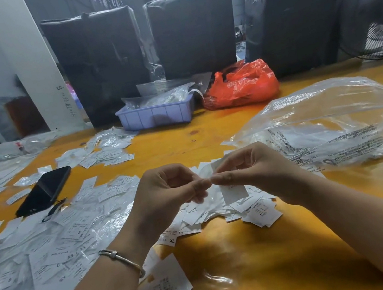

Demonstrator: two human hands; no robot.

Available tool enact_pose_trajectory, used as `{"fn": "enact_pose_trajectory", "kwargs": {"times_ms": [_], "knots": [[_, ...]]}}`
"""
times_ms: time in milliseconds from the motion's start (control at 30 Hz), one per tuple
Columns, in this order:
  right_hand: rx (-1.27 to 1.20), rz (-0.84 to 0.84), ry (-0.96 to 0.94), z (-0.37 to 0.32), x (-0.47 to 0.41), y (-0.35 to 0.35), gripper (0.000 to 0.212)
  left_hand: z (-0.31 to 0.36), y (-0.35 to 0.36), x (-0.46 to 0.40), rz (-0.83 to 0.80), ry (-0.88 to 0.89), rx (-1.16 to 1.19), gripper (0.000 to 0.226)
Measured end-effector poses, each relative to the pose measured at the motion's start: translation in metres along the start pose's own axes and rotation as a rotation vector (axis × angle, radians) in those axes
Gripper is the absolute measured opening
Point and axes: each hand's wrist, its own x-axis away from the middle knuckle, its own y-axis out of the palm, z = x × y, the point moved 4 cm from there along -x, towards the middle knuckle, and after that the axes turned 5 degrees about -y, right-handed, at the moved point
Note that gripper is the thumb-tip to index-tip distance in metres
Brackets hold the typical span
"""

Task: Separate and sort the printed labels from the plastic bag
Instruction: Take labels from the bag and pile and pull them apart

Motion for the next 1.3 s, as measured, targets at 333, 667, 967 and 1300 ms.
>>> {"fn": "enact_pose_trajectory", "kwargs": {"times_ms": [333,667,967,1300], "knots": [[-0.035,0.038,0.034,0.002,-0.001,-0.002,0.009,-0.002,-0.001,-0.001,-0.023,-0.015,-0.01,0.018],[0.016,-0.011,0.029,0.003,-0.001,-0.002,0.039,-0.002,-0.003,0.0,-0.078,-0.091,-0.025,0.015],[0.079,0.037,0.001,0.003,-0.001,-0.001,0.016,-0.007,0.004,0.002,-0.198,-0.139,-0.266,0.011],[0.256,0.128,-0.114,-0.008,-0.002,-0.007,0.011,-0.007,0.004,0.0,-0.179,-0.131,-0.112,0.006]]}}
